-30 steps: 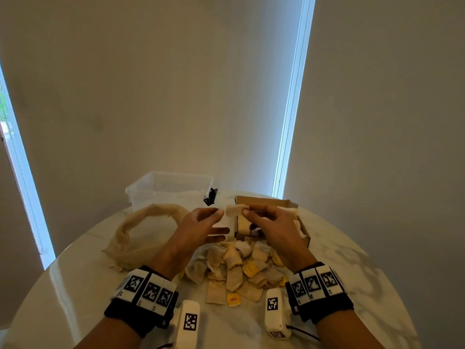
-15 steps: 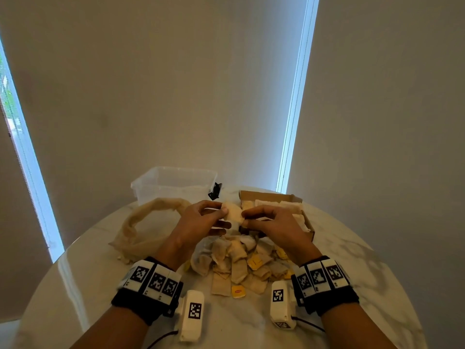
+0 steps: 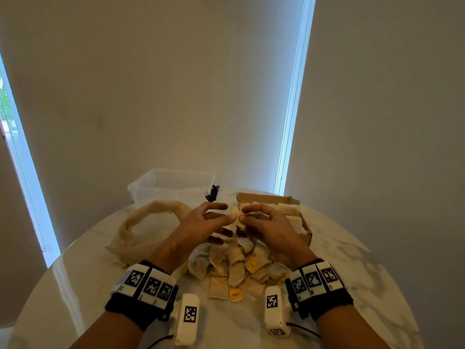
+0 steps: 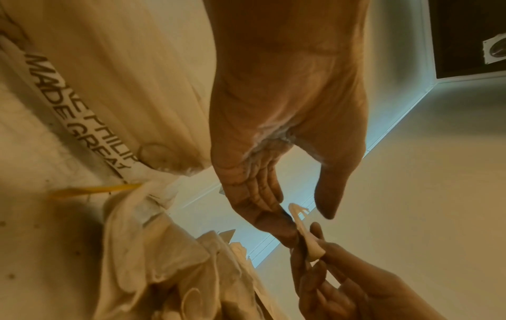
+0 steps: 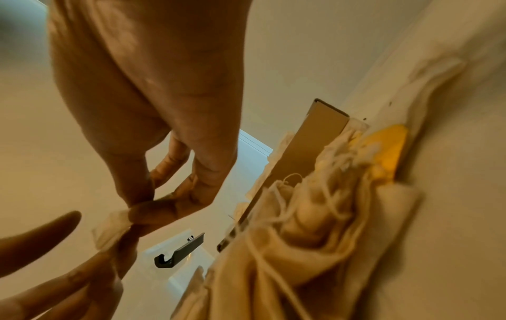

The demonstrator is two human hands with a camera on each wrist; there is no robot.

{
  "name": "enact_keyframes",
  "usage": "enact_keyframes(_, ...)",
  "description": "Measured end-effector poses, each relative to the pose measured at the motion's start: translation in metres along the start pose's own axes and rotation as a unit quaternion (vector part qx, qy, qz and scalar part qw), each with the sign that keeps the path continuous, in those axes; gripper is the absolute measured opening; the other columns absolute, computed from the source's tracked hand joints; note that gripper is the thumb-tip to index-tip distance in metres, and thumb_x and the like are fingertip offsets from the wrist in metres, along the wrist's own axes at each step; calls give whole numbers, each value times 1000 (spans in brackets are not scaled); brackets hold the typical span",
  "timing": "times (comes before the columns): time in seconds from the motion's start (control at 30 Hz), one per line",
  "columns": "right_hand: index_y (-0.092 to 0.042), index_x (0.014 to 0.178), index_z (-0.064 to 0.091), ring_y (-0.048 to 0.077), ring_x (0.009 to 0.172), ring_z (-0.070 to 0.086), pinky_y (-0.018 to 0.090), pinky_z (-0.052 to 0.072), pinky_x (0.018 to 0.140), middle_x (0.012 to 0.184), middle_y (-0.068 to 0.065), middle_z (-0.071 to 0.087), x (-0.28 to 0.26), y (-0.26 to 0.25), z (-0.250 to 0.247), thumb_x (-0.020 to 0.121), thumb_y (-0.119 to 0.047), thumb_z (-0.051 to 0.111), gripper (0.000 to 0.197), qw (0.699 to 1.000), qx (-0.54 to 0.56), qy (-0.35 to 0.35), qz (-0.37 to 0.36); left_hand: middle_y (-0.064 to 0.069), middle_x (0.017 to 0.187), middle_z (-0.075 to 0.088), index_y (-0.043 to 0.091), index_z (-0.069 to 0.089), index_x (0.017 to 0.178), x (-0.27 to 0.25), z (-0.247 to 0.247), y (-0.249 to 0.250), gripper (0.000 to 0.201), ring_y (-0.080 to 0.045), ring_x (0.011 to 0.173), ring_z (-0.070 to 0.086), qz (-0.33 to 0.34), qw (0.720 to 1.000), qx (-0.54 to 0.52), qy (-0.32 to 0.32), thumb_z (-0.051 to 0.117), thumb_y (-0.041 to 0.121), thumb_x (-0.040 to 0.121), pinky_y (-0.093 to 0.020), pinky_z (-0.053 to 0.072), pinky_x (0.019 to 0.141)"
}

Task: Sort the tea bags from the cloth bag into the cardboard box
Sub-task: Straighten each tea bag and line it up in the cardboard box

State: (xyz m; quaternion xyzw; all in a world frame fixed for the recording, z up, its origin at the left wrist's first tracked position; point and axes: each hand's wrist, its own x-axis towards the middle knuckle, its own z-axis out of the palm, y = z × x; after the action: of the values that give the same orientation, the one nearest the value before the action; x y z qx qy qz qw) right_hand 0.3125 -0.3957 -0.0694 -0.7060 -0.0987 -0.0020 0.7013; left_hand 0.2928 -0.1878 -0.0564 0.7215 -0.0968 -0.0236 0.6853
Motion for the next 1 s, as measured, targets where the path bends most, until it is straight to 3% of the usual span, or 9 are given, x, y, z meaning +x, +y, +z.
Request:
enact_keyframes(0.13,-18,118,74,27,102,78,41,64,93,108,7,81,0,0,0,95,-12,78,24,1000,7,-2,3,0,111,79,24,68,127,1,-4,-2,37,-16,91,79,26,999,42,15,81,23,92,-27,63,72)
enact_keyframes(0.23,-17,120,74,24,101,79,39,64,92,107,5,82,0,0,2,96,-12,77,25,1000,-3,-8,4,4,101,81,22,72,123,0,-4,-4,31,-16,88,79,37,998,42,27,79,27,94,-24,62,69)
enact_keyframes(0.43,-17,119,76,24,102,78,41,64,94,109,6,81,-1,-3,3,97,-14,76,22,1000,-6,-15,12,1,100,82,21,71,123,1,-6,-5,30,-19,87,80,52,997,31,49,78,25,95,-28,62,70)
enact_keyframes(0.53,-18,118,77,26,105,78,45,62,98,109,6,81,-1,-3,2,96,-14,76,22,1000,0,-14,18,2,107,80,28,69,125,1,-5,-3,32,-19,89,79,55,998,30,26,78,22,95,-28,62,70)
enact_keyframes(0.7,-11,128,70,32,110,75,50,60,102,114,15,79,-1,-9,-4,97,-9,74,31,989,141,-14,53,5,119,75,38,66,129,2,-9,-3,41,-18,95,78,101,993,61,6,71,12,99,-30,62,73)
enact_keyframes(0.83,-3,131,67,30,106,75,44,59,102,119,20,76,-3,-13,-3,96,-7,72,35,977,191,-46,78,10,126,70,44,63,133,-2,-7,-2,37,-17,96,78,126,987,101,-16,71,31,100,-29,63,73)
enact_keyframes(1.0,3,129,68,28,103,74,41,58,100,121,23,74,-4,-12,-2,96,-5,71,35,971,208,-70,93,17,125,69,41,67,131,-3,-4,0,32,-15,93,78,153,980,124,-18,70,36,99,-28,62,68)
